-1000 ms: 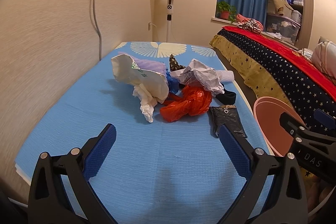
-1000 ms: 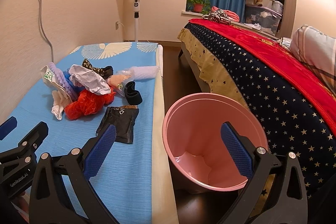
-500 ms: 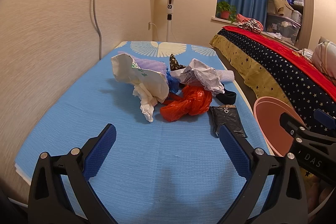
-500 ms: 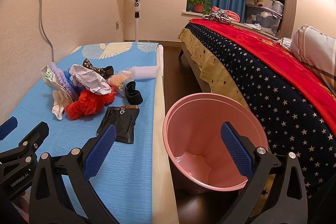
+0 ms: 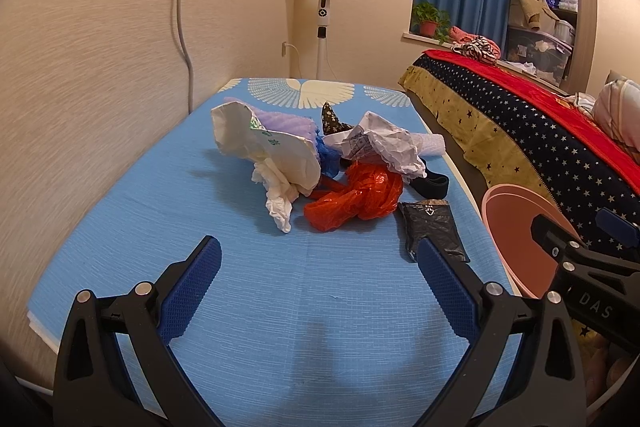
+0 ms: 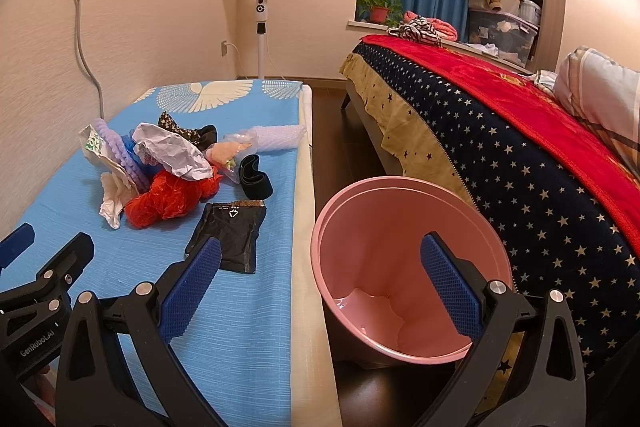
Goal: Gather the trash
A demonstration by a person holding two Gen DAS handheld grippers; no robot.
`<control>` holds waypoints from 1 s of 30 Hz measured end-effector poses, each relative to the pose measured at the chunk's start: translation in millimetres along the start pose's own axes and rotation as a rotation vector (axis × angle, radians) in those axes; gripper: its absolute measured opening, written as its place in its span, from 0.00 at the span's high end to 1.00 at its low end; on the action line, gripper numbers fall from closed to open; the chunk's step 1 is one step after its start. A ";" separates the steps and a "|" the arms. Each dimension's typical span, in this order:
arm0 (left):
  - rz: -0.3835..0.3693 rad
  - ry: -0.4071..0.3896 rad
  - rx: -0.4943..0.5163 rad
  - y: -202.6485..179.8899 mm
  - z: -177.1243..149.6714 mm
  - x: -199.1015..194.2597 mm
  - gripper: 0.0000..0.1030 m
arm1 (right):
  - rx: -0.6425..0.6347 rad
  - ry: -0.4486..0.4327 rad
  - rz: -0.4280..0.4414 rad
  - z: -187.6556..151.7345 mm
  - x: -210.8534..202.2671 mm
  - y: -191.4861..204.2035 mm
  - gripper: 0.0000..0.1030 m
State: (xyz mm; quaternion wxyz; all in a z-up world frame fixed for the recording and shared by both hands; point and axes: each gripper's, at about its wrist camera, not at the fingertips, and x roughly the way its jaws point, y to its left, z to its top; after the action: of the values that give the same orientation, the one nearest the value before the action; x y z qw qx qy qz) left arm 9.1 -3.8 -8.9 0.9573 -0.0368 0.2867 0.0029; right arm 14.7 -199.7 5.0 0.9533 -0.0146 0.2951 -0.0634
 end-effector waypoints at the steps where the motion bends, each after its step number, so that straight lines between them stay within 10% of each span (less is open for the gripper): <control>1: -0.001 0.000 -0.001 -0.3 0.0 -0.2 0.08 | 0.003 -0.002 0.005 -0.1 -0.4 0.0 0.08; 30: 0.041 0.015 -0.071 20.0 18.3 21.3 0.51 | 0.041 0.089 0.145 2.5 41.5 19.7 0.46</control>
State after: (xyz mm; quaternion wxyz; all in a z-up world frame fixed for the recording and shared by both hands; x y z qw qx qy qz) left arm 36.4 17.1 -6.8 0.9530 -0.0648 0.2941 0.0322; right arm 52.3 -185.5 -17.5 0.9413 0.0289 0.3363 -0.0009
